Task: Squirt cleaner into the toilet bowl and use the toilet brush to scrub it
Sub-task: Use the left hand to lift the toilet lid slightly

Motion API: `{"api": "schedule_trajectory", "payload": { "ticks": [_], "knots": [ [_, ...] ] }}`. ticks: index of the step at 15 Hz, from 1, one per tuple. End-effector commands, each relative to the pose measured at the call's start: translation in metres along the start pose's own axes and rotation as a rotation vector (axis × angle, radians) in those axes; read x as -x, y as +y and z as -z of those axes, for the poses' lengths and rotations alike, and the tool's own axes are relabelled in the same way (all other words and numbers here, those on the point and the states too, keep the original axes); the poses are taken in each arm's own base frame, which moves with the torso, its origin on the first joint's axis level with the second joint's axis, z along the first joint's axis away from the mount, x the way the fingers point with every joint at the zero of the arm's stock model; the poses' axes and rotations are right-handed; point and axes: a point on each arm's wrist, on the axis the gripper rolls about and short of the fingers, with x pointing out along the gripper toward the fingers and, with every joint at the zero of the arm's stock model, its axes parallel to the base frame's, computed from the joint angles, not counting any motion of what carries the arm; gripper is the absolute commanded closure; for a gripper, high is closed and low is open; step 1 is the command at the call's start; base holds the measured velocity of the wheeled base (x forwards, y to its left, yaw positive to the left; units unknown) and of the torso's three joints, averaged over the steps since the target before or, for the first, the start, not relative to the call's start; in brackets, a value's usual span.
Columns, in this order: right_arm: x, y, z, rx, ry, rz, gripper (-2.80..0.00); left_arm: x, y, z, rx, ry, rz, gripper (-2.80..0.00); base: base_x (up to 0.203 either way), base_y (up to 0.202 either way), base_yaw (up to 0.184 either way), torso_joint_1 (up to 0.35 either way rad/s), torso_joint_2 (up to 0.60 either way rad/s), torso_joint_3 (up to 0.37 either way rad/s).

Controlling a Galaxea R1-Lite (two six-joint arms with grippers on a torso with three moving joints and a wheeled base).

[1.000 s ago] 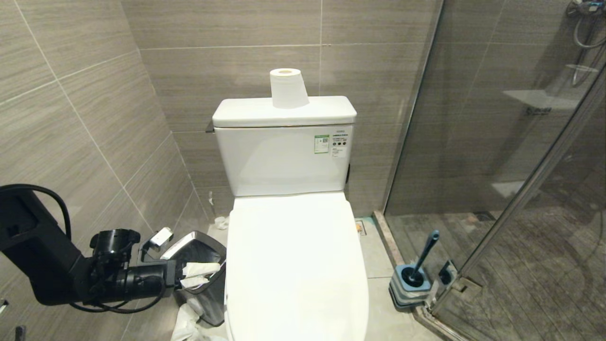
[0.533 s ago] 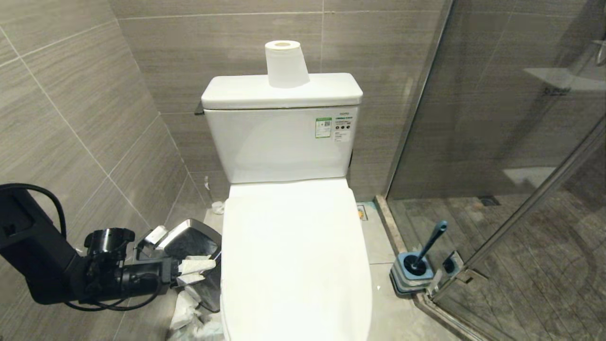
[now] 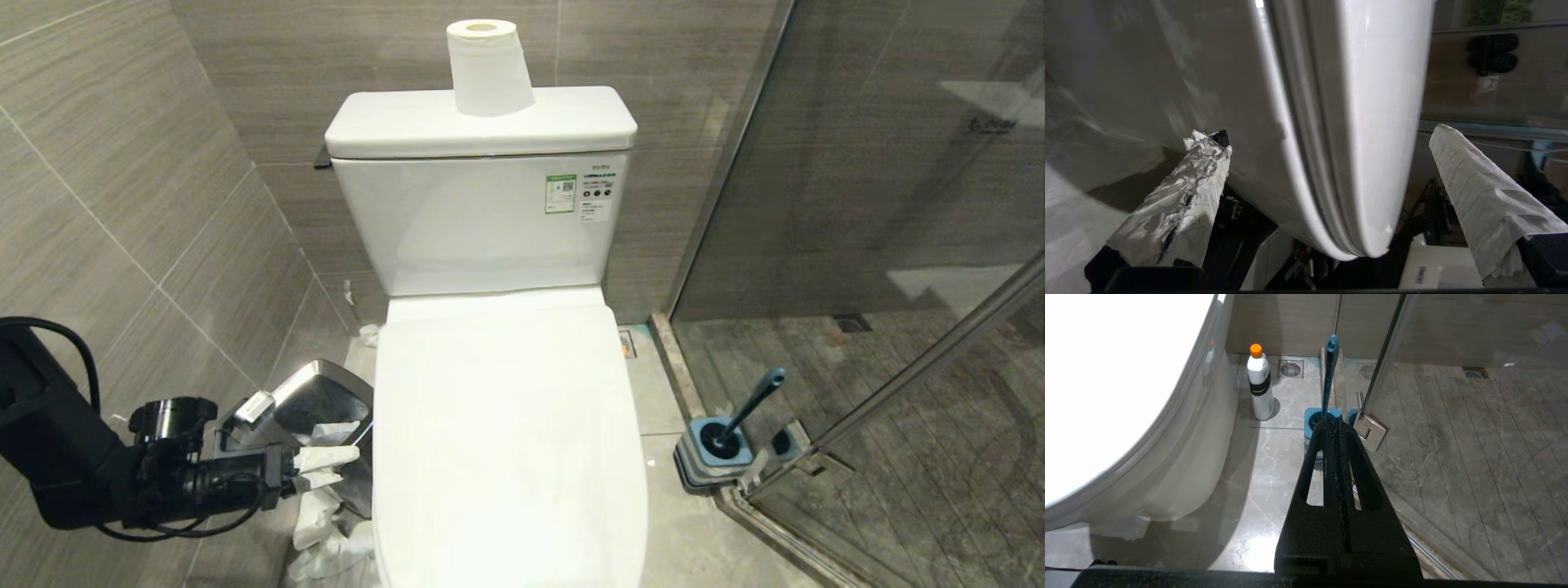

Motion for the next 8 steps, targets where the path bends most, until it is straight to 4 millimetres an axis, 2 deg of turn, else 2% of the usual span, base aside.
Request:
{"api": "schedule_trajectory", "payload": {
  "ticks": [1, 4, 8],
  "knots": [
    [0.000, 0.000, 0.000, 0.001, 0.000, 0.000, 0.00, 0.008, -0.010, 0.003, -0.007, -0.008, 0.064, -2.80, 0.000, 0.000, 0.000, 0.000, 0.00, 0.000],
    [0.000, 0.000, 0.000, 0.001, 0.000, 0.000, 0.00, 0.014, -0.019, 0.012, -0.059, -0.012, 0.099, -2.80, 0.000, 0.000, 0.000, 0.000, 0.00, 0.000],
    [0.000, 0.000, 0.000, 0.001, 0.000, 0.000, 0.00, 0.011, -0.022, 0.010, -0.163, -0.024, 0.104, -2.80, 0.000, 0.000, 0.000, 0.000, 0.00, 0.000]
  ]
}}
